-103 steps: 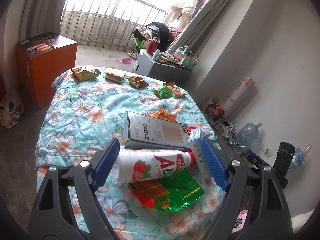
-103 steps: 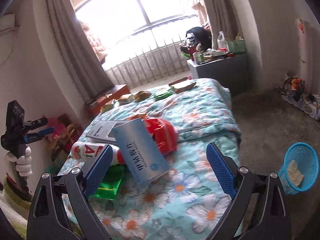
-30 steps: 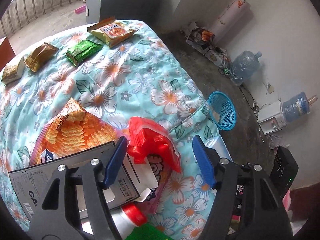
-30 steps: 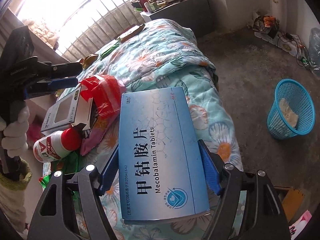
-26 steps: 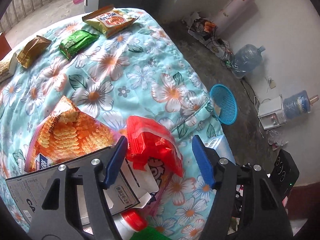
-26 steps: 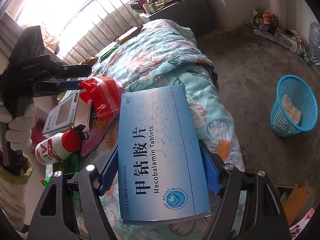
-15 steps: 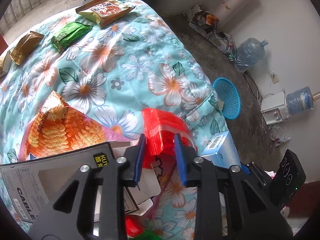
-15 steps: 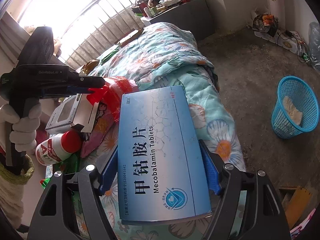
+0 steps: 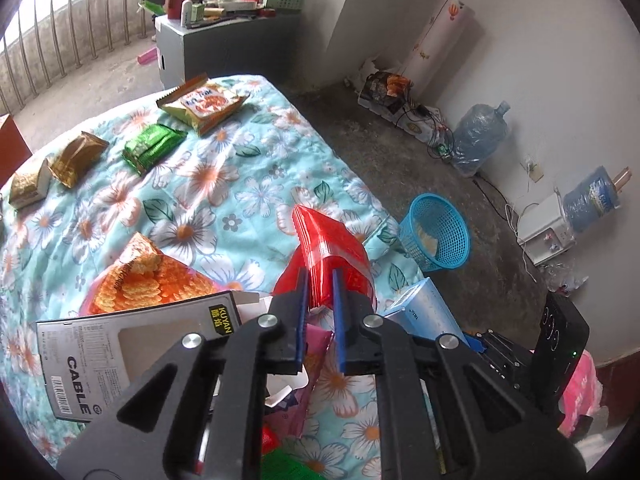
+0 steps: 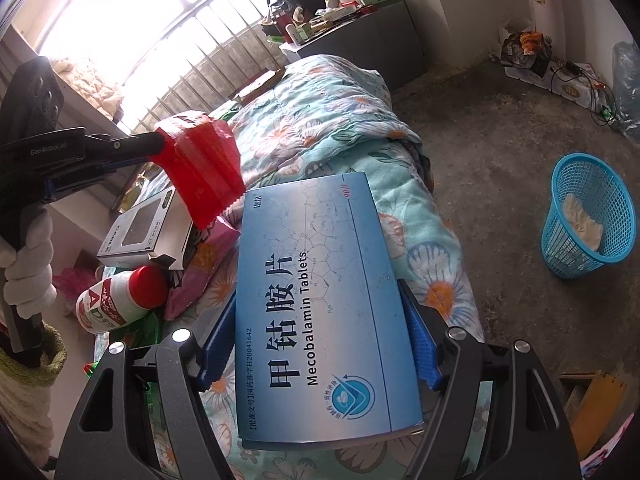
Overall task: Collect trash
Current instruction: 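Carry the red bag and tablet box to the wastebasket and release both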
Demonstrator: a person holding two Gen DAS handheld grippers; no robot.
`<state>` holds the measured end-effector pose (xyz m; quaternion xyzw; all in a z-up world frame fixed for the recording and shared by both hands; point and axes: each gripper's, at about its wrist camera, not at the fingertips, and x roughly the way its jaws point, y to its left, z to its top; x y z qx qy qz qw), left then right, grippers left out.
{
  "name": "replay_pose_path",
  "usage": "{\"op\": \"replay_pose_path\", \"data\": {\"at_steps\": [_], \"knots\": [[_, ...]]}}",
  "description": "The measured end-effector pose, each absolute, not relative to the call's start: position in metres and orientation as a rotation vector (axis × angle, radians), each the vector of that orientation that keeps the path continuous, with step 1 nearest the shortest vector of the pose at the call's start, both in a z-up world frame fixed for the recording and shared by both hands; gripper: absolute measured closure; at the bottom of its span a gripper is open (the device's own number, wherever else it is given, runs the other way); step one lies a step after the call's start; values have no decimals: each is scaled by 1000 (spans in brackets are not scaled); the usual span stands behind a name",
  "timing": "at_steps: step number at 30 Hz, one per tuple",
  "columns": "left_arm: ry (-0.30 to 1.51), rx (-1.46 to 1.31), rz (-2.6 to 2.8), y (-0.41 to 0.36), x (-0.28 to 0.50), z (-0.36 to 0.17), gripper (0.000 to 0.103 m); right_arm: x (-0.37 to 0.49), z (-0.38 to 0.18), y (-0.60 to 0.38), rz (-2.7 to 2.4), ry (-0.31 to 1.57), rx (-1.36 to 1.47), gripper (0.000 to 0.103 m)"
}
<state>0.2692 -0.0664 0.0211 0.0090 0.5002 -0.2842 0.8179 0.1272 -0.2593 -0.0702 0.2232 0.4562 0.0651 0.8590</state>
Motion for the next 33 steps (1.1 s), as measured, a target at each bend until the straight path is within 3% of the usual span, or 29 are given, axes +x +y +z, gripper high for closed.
{"op": "replay_pose_path", "data": {"at_steps": [7,17,33], "knots": [[926,33,-564,-44,243,60,94,115,-58,-268,140,920,508,32],[872,14,-577,-41,214,71,94,93,-40,-281,137,869,546,32],[868,76,-735,-138,200,68,94,45,-16,-366,-39,710,634,32]]}}
